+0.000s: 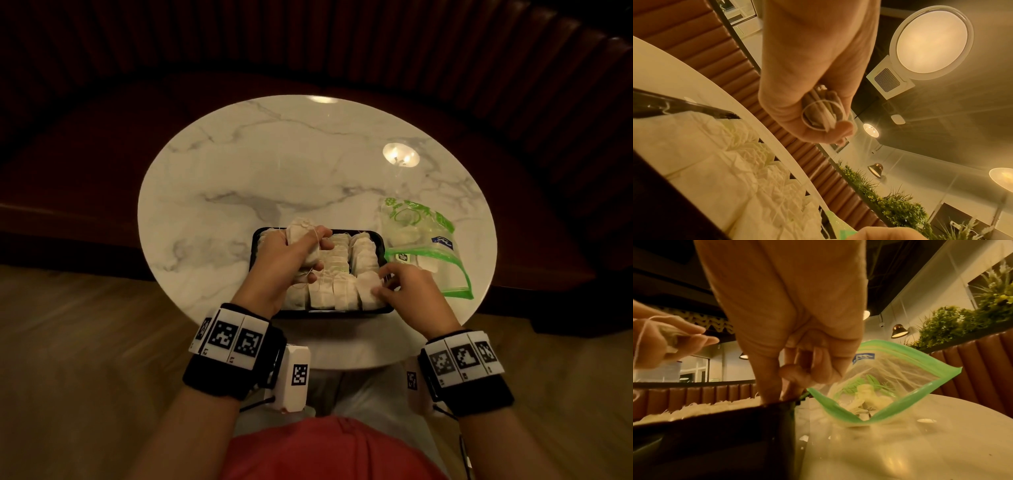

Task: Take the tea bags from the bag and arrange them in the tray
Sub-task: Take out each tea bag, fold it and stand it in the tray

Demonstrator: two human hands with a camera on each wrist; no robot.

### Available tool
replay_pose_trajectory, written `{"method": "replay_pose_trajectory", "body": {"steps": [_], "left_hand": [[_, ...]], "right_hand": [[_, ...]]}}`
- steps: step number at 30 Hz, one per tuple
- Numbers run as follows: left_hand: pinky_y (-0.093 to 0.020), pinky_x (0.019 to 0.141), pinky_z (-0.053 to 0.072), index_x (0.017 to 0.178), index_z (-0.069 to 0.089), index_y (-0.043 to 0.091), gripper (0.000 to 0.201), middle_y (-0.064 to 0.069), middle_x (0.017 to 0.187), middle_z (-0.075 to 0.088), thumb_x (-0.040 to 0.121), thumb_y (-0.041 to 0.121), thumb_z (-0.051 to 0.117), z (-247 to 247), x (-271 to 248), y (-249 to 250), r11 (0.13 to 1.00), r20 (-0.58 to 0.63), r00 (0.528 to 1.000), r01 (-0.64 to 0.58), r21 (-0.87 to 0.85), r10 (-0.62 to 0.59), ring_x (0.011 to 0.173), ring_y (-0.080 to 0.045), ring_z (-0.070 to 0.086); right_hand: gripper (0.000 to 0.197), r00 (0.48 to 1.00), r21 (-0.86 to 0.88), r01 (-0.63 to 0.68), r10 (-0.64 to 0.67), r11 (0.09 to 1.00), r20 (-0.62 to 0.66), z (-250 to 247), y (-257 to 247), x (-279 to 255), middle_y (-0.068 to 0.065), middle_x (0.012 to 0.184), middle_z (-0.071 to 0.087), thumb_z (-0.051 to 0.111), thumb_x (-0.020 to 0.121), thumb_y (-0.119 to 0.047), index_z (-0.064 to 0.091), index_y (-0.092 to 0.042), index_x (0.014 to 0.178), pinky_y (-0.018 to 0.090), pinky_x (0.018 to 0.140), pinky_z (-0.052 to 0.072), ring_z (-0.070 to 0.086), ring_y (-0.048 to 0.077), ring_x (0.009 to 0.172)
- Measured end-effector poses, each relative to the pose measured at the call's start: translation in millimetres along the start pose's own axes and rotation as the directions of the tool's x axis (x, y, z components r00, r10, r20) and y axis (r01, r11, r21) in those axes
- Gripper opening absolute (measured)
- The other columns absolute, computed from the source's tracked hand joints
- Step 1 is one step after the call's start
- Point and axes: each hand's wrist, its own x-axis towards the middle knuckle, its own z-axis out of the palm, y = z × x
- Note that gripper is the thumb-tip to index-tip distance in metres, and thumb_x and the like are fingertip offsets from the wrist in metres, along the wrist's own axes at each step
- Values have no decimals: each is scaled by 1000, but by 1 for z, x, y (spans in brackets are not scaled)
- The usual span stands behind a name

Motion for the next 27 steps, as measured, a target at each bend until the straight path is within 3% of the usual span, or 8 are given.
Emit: {"method": "replay_pose_trajectory", "body": {"steps": [5,9,13,17,19,22,25,27], "left_hand": [[-19,46,44,98,70,11,18,-1,87,70,97,24,58,1,-1,1,1000,10,1000,24,-7,-24,53,-6,56],[-19,46,45,99,70,11,18,-1,86,70,97,24,58,1,0,1,999,7,999,41,-10,-41,53,-7,56],[-18,47,46,103,69,10,18,-2,87,69,97,23,57,1,-1,1,998,25,998,54,-25,-53,55,-7,59],[-19,49,48,110,68,7,21,-4,88,68,97,21,57,4,-1,0,998,60,996,60,-19,-58,60,-7,63],[-19,51,50,106,68,10,18,-3,86,69,98,21,57,5,-3,-2,999,77,996,39,17,-40,63,-7,65],[-19,56,52,99,69,18,17,-5,89,73,100,25,54,7,-6,-2,996,127,992,9,84,-20,68,-8,69],[-18,53,51,94,69,22,22,-18,100,72,102,29,49,9,-8,0,996,162,987,4,84,-18,69,-10,70],[-17,51,49,97,69,22,26,-28,106,68,102,34,46,9,-8,0,997,184,983,-7,77,-7,71,-13,71]], "right_hand": [[48,992,-40,64,-68,997,-102,4,-10,-6,0,104,60,75,76,-11,59,-18,121,28,77,40,52,16,91],[59,996,-69,23,-29,997,-83,6,-13,-9,0,116,49,76,73,-11,52,-22,126,37,82,47,51,19,97],[41,990,-34,51,-55,998,-132,5,-17,-9,-5,102,50,71,79,-11,56,-20,117,33,77,44,53,17,91],[6,967,306,212,-155,928,-201,-5,-43,-12,-11,71,57,66,91,-25,69,-19,92,20,63,39,50,1,66],[17,969,441,241,-184,865,-167,-10,-60,-16,-7,73,63,61,94,-33,72,-22,89,18,60,38,50,-1,63],[18,973,453,232,-215,861,-89,-10,-77,-17,-8,81,67,63,91,-40,74,-25,91,14,62,36,52,-6,63],[11,982,477,163,-189,863,6,-9,-79,-14,-16,86,68,62,92,-39,70,-35,87,10,69,41,58,-11,76],[16,986,544,98,-156,833,60,-8,-77,-14,-19,90,68,59,92,-41,71,-30,90,5,69,40,59,-12,79]]}}
